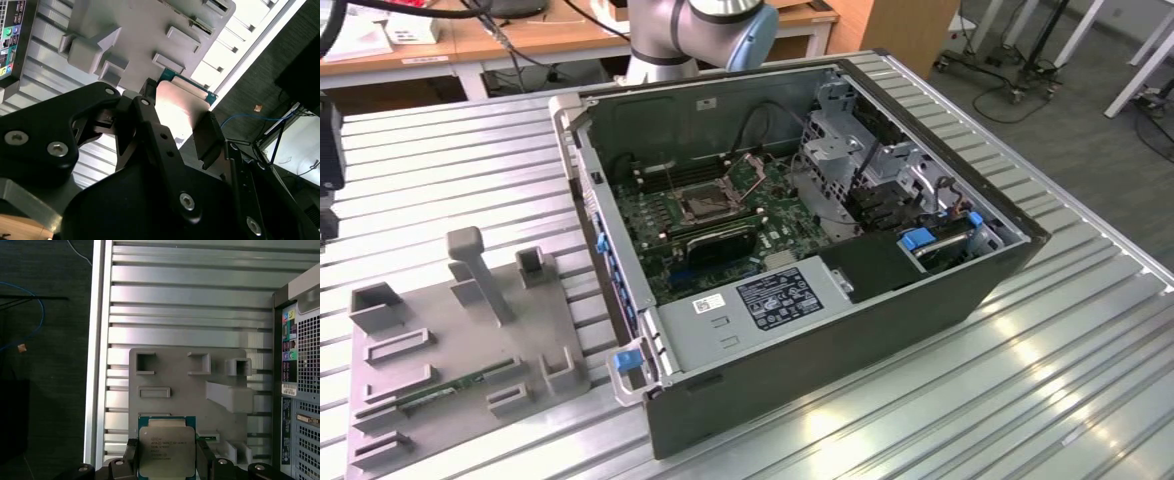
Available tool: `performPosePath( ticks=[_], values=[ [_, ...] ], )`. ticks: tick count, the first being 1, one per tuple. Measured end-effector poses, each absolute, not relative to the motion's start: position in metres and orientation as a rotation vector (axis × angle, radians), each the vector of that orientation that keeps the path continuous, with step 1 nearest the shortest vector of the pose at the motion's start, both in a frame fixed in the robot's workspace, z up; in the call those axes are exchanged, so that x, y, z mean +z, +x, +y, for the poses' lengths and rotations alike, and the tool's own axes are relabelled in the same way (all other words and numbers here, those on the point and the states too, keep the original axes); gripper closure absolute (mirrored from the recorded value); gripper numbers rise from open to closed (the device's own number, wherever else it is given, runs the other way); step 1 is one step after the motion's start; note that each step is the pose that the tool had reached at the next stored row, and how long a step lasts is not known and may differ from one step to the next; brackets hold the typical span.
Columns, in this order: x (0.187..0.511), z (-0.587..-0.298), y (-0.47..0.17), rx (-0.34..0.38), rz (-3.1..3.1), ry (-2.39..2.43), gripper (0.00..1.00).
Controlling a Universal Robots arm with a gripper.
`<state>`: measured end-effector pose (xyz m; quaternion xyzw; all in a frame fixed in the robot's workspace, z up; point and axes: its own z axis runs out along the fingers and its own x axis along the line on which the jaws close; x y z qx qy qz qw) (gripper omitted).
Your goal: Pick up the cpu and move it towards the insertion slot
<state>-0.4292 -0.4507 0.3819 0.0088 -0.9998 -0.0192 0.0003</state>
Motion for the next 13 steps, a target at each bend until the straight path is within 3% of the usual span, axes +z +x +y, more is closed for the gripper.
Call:
performPosePath(
  ticks=[13],
  values=[
    [0.382,-0.451,-0.403,-0.060,-3.140,0.028,0.46]
  ],
)
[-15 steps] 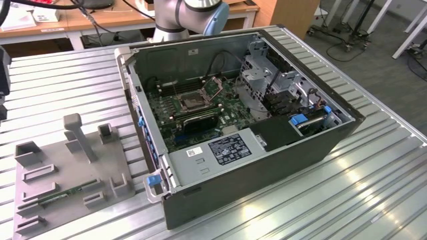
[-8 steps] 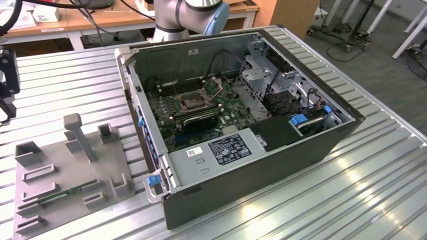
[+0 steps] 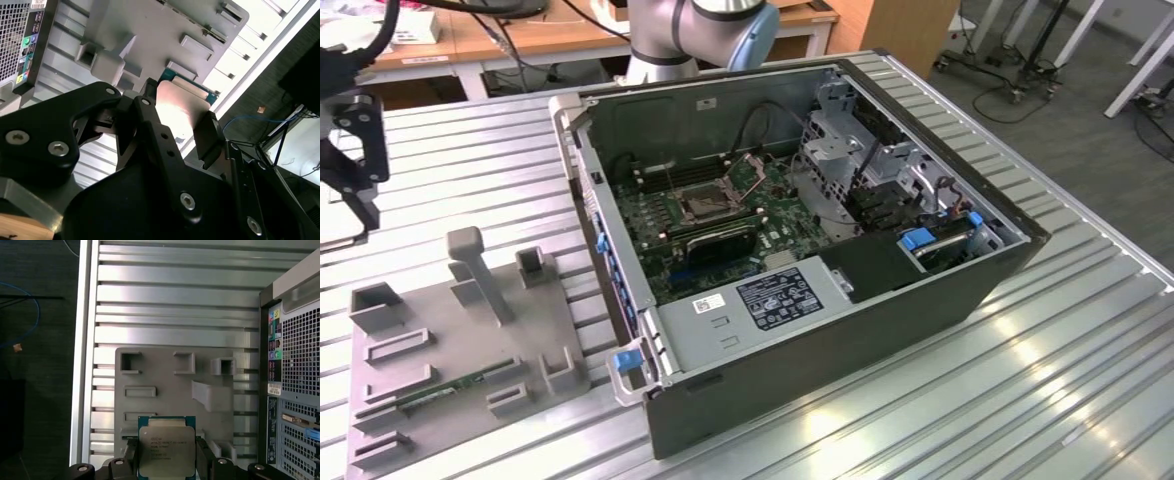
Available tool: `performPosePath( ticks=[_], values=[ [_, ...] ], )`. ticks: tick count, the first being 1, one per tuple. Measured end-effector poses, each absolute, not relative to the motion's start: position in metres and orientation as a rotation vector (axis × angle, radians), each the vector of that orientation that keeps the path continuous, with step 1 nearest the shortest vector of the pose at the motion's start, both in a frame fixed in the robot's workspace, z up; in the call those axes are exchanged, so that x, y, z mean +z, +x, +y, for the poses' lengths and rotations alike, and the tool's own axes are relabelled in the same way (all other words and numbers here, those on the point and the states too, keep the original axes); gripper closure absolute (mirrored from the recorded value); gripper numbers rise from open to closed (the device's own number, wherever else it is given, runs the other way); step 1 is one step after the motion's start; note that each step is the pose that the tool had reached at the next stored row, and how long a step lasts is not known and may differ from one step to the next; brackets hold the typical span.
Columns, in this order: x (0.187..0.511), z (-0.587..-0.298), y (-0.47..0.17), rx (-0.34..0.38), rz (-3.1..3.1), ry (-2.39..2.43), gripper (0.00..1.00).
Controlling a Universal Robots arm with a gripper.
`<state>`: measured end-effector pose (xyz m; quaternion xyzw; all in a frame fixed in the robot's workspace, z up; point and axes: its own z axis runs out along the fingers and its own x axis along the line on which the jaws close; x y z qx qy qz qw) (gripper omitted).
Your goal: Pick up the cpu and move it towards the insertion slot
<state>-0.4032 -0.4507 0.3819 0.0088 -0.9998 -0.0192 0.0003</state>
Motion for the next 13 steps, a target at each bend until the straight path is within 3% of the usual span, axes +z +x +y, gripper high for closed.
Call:
performPosePath(
  ticks=[13],
  values=[
    [0.382,-0.451,-0.376,-0.060,-3.140,0.028,0.46]
  ],
)
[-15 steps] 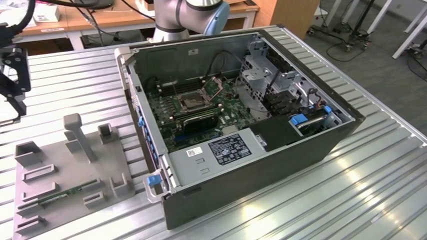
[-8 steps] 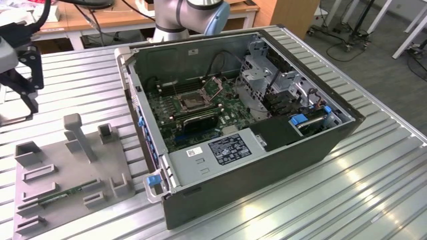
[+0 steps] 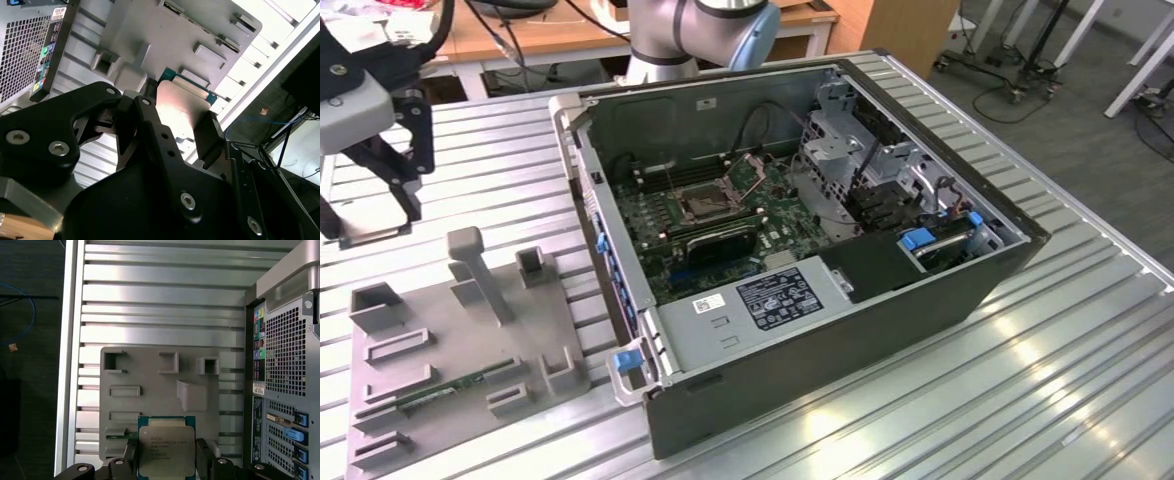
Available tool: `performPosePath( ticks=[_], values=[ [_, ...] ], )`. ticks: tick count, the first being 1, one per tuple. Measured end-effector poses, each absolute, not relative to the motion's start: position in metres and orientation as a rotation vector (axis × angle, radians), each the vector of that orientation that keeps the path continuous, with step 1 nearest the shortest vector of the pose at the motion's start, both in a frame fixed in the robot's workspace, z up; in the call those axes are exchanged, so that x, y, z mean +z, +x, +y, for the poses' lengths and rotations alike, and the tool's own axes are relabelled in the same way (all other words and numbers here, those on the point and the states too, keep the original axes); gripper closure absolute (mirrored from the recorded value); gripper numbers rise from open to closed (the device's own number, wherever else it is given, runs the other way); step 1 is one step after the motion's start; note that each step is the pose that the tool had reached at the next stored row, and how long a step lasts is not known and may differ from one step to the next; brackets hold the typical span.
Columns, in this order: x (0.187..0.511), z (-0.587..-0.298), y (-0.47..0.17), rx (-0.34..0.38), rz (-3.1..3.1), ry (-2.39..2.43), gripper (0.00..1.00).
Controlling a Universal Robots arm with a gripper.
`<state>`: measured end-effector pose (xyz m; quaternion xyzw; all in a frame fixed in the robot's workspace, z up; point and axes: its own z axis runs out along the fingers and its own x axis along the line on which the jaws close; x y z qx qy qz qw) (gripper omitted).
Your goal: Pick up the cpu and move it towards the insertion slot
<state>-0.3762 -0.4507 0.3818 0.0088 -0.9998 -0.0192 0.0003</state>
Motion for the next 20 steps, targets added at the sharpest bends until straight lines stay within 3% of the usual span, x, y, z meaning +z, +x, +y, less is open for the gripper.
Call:
performPosePath(
  ticks=[20],
  values=[
    [0.3830,-0.4507,-0.3645,-0.060,-3.140,0.028,0.46]
  ],
)
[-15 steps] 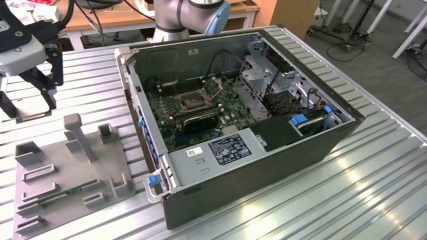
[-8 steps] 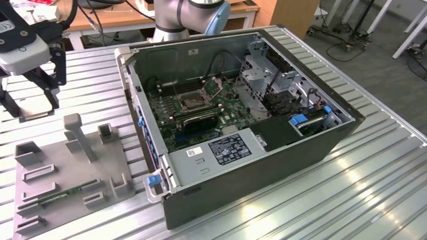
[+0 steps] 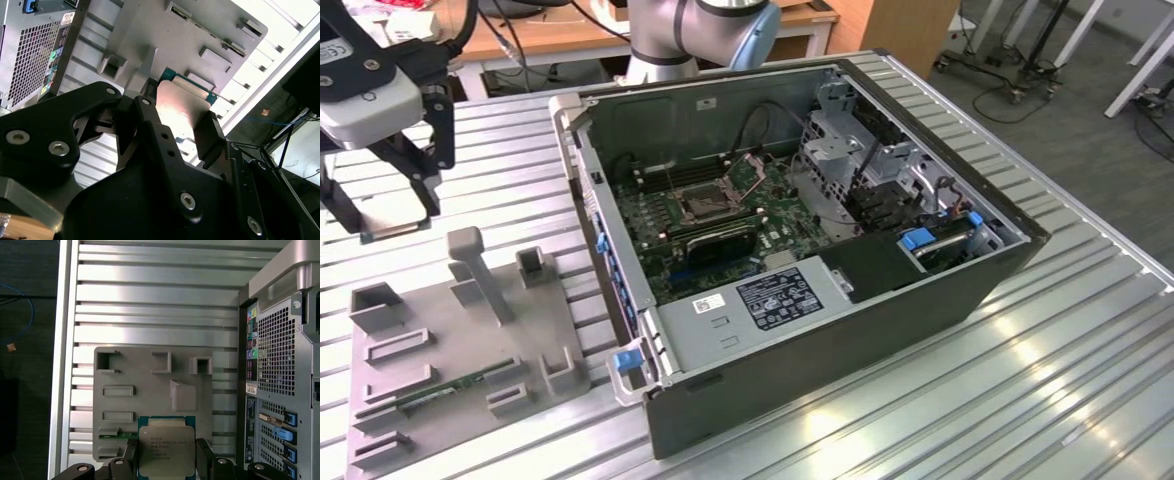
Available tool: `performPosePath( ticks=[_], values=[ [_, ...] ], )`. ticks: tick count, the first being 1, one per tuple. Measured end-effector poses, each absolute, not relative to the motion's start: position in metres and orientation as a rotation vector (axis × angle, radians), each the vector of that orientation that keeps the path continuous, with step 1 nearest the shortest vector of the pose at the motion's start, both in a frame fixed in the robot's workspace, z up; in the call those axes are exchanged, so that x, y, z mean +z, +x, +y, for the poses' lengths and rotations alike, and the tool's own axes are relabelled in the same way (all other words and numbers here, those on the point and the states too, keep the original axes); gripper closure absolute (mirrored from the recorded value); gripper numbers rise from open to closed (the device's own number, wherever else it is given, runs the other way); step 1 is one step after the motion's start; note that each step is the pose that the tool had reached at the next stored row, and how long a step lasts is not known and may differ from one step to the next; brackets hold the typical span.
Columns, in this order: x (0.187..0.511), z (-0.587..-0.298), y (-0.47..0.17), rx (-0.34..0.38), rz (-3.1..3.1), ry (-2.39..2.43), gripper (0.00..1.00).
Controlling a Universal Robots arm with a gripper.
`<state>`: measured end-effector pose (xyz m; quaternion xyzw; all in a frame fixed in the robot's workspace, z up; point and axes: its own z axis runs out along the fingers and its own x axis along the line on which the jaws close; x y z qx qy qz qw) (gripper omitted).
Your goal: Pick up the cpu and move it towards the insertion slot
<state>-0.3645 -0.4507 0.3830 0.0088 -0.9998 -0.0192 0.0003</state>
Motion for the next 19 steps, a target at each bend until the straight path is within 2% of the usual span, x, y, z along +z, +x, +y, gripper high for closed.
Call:
performPosePath(
  ticks=[19],
  values=[
    [0.383,-0.451,-0.351,-0.060,-3.140,0.028,0.46]
  ],
)
